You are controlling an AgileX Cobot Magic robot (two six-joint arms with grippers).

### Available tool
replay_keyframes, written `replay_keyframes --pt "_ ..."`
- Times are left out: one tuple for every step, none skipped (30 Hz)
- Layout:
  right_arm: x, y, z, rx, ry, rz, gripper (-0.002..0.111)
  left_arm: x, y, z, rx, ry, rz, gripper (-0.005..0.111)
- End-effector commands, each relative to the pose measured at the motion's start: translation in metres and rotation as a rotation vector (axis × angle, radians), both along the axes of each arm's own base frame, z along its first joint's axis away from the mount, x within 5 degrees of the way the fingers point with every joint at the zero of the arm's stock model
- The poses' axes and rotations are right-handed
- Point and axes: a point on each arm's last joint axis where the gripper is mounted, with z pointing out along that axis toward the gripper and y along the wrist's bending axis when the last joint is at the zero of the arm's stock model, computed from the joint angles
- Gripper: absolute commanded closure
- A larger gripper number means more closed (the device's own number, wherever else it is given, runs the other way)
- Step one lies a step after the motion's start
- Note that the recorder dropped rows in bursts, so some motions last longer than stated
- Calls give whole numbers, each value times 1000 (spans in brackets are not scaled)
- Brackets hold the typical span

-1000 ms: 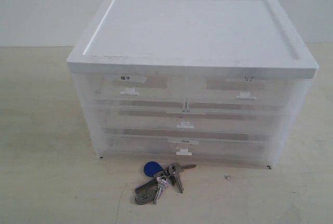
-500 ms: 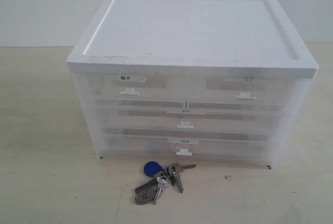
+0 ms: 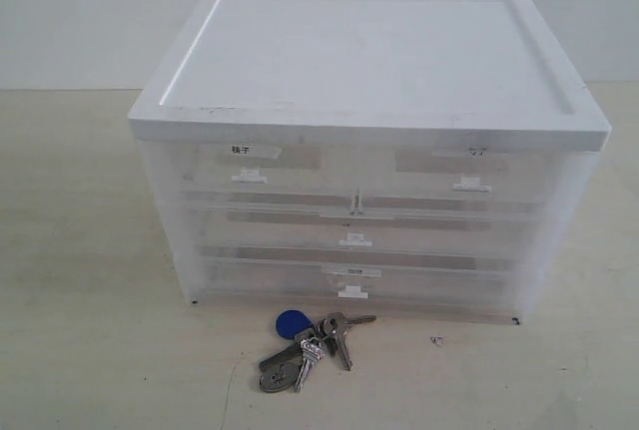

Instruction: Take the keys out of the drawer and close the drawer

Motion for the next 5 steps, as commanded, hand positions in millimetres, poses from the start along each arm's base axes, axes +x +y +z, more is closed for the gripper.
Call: replay_keyframes --pt "0 0 1 2 -12 -1 109 0 0 -1 6 0 1 102" --pt "0 0 1 2 -12 -1 109 0 0 -1 6 0 1 102" --pt "0 0 1 2 -12 -1 109 0 0 -1 6 0 1 102" --pt "0 0 1 2 -12 -1 109 0 0 -1 6 0 1 102" --pt "0 0 1 2 -12 -1 109 0 0 -1 6 0 1 102"
